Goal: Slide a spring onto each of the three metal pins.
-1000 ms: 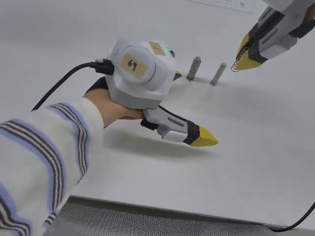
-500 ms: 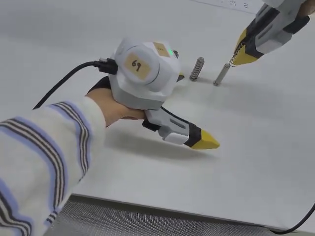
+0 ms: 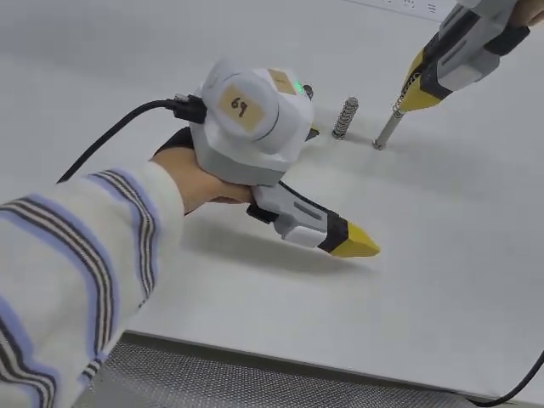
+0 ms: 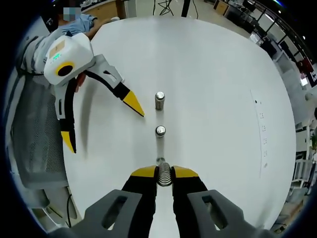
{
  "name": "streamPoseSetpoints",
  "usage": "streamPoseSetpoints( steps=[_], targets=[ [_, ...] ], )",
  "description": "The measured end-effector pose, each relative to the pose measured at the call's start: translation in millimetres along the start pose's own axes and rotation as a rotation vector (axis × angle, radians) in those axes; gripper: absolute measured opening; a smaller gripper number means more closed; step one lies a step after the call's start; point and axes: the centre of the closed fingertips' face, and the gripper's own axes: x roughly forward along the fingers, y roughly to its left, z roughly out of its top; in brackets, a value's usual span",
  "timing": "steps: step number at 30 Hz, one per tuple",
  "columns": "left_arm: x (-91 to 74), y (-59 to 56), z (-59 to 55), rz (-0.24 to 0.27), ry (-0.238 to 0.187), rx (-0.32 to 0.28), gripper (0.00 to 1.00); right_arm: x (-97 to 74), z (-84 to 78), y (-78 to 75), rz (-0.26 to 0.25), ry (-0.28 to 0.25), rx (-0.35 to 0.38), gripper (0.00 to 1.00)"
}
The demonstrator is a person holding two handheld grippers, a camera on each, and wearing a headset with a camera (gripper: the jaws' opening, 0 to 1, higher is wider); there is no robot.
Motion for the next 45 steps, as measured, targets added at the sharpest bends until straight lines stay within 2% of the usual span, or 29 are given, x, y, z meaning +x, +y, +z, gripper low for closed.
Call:
streamPoseSetpoints(
  steps=[6, 18, 22, 38, 45],
  targets=[
    [-2.7, 0.7, -3.4, 0.001, 0.015, -0.006, 0.95, 0.5, 2.1, 2.3, 0.009, -0.003, -0.002, 0.08],
    [-4.6, 3.0, -3.4, 0.006, 0.015, -0.009, 0.94, 0.0, -4.5, 8.5, 0.007, 0.031, -0.030, 0.08],
    [-4.3, 3.9, -4.5, 0.006, 0.017, -0.009, 0.94, 1.4, -4.4, 9.0, 0.009, 0.026, -0.022, 0.08],
    [-7.8, -0.8, -4.2, -0.002, 0.026, -0.016, 0.94, 30.4, -11.6, 7.7, 0.020, 0.057, -0.053, 0.09],
    [-10.2, 1.0, -7.8, -0.002, 0.040, -0.013, 0.94, 34.8, -14.5, 9.7, 0.021, 0.063, -0.048, 0.09]
  ],
)
